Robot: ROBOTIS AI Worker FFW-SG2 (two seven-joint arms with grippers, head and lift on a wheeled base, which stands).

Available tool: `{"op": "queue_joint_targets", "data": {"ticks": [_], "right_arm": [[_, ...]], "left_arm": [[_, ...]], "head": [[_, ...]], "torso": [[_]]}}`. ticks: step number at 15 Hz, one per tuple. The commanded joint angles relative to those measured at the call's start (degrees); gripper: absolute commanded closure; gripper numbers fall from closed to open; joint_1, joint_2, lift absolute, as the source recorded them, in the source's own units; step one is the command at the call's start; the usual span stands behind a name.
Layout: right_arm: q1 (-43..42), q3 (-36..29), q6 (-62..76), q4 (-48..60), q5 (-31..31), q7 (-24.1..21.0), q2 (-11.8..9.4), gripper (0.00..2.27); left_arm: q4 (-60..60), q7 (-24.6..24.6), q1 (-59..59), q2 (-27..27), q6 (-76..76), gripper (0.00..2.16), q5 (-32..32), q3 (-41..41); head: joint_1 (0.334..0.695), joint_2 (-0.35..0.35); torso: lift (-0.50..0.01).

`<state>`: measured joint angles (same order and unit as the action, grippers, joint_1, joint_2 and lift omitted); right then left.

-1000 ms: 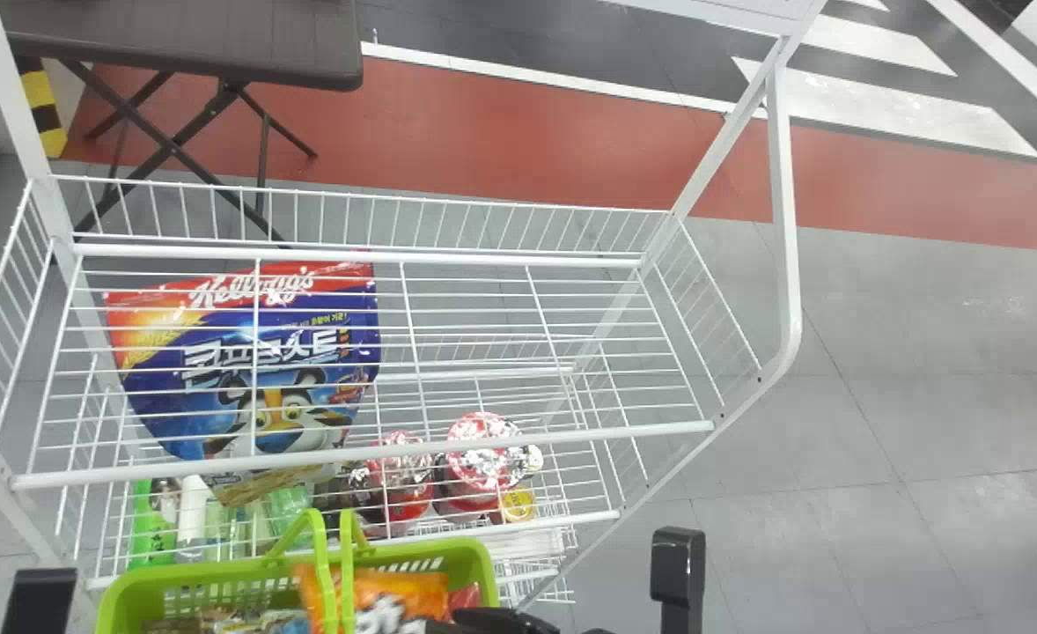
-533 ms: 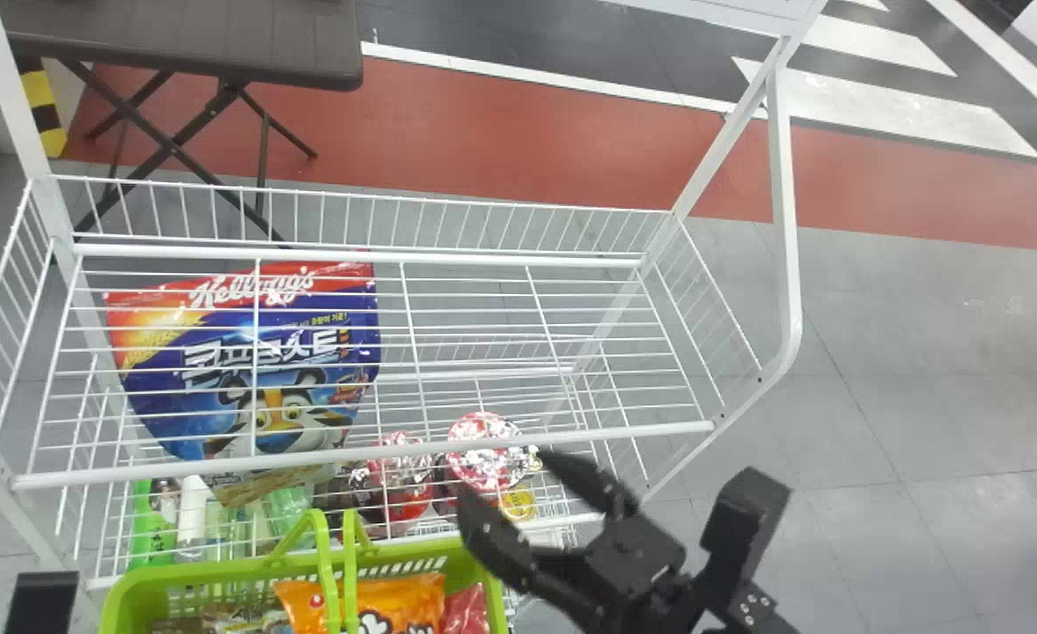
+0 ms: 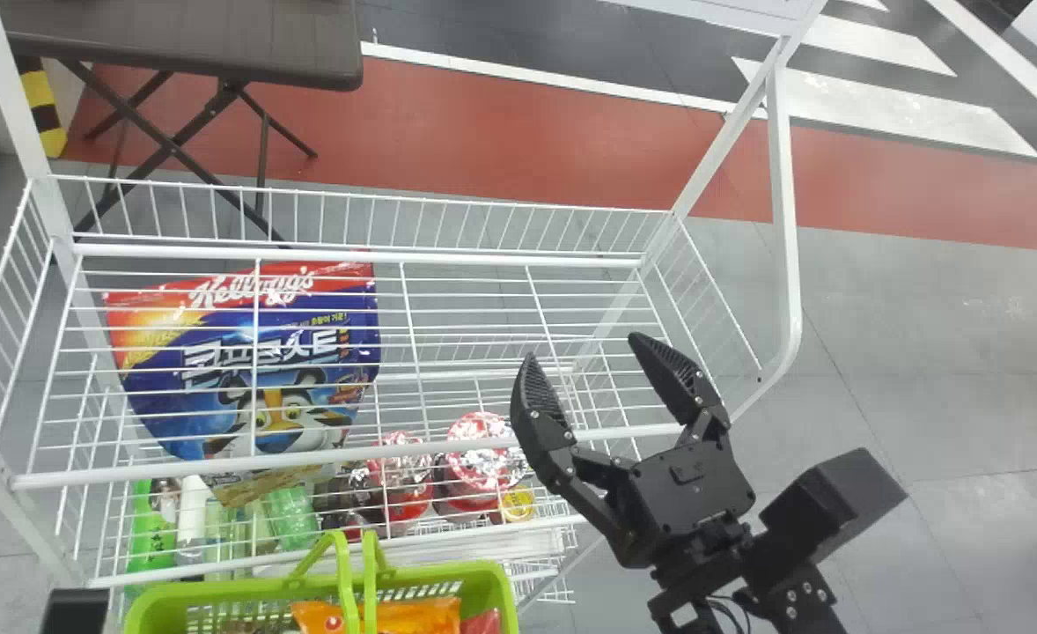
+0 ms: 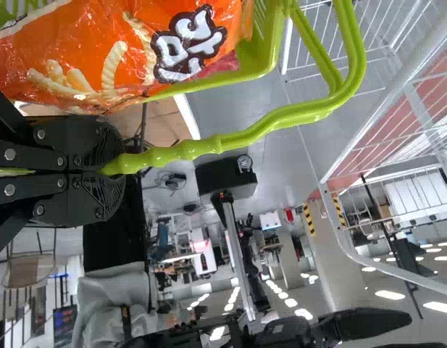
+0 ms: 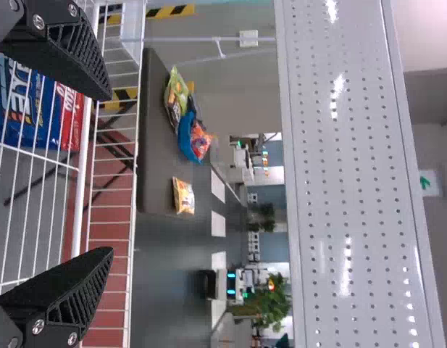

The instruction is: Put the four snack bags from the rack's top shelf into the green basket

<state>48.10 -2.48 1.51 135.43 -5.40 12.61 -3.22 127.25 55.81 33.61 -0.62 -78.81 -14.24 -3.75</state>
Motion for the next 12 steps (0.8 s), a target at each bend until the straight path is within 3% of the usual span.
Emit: {"op": "queue_joint_targets", "data": {"ticks": [1, 12], "right_arm": [[0.07, 0.11, 0.99, -0.79, 0.13, 0.13, 0.4, 0.06], [0.51, 0.02, 2.57, -1.05, -0.14, 0.49, 0.4, 0.06]], "left_arm": [[0.02, 0.27, 0.23, -0.09, 0.1, 2.15, 0.0, 0.06], [0.28, 0.62, 0.58, 0.0, 0.1, 2.15, 0.0, 0.76]], "head": [[0.695, -0.35], [0.695, -0.35]], "torso": [[0.0], [0.0]]}}
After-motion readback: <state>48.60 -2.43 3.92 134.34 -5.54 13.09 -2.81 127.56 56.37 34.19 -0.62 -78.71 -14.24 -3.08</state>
